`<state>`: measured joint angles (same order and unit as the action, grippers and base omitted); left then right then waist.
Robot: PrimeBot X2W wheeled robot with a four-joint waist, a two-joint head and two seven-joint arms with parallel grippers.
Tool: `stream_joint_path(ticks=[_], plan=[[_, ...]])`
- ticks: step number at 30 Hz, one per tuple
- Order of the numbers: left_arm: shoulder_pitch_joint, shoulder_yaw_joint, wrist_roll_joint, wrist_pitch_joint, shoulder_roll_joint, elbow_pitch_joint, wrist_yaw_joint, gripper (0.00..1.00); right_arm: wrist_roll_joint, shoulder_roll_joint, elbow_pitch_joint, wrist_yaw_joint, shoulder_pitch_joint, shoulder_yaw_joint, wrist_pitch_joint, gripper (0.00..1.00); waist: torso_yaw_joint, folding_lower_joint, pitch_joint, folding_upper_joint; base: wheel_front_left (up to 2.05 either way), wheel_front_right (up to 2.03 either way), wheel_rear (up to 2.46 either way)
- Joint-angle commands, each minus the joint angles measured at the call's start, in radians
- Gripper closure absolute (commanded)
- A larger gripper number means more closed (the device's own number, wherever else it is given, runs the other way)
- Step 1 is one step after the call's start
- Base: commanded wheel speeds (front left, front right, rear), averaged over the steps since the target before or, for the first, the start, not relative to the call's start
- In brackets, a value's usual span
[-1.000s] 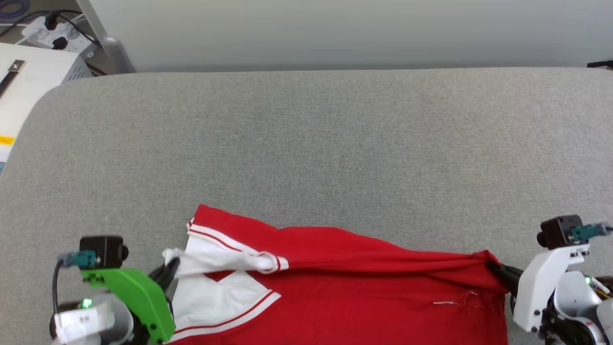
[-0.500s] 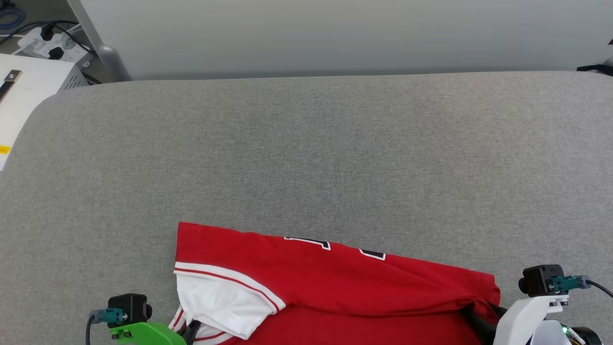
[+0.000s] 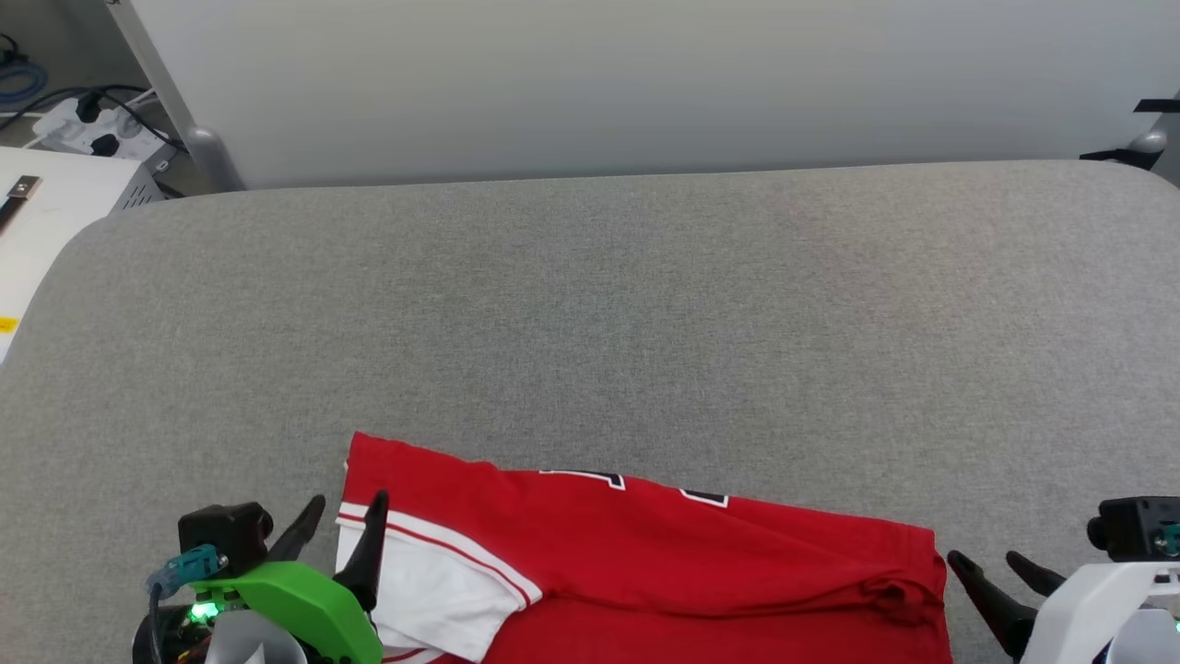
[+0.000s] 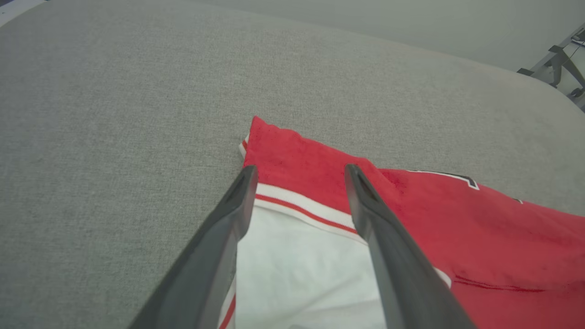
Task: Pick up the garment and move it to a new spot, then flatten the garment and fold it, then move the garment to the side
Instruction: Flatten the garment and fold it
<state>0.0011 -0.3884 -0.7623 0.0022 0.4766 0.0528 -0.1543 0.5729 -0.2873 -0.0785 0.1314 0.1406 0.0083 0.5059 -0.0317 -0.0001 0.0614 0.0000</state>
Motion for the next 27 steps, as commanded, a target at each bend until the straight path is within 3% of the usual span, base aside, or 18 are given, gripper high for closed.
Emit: stream_joint_path(ticks=[1, 7, 15, 27], plan=[[-0.020, 0.005, 0.029, -0.031, 0.002, -0.018, -0.016, 0.00, -0.008, -0.004, -0.019, -0.001, 0.017, -0.028, 0.025, 0.00, -0.002, 0.0001, -0.004, 0.0000, 0.00, 0.00, 0.00], [-0.045, 0.010, 0.119, -0.151, -0.023, -0.077, -0.071, 0.00, -0.027, 0.005, -0.052, -0.001, 0.021, -0.111, 0.140, 0.00, 0.011, 0.0001, 0.006, 0.0000, 0.00, 0.00, 0.00], [-0.060, -0.006, 0.217, -0.227, -0.062, -0.147, -0.138, 0.00, -0.018, 0.042, -0.021, -0.001, -0.015, -0.090, 0.196, 0.00, 0.054, 0.0001, 0.051, 0.0000, 0.00, 0.00, 0.00], [-0.073, -0.029, 0.254, -0.241, -0.094, -0.168, -0.164, 0.00, 0.033, 0.093, 0.183, -0.001, -0.027, -0.007, 0.218, 0.00, 0.096, 0.0001, 0.099, 0.0000, 0.00, 0.00, 0.00]])
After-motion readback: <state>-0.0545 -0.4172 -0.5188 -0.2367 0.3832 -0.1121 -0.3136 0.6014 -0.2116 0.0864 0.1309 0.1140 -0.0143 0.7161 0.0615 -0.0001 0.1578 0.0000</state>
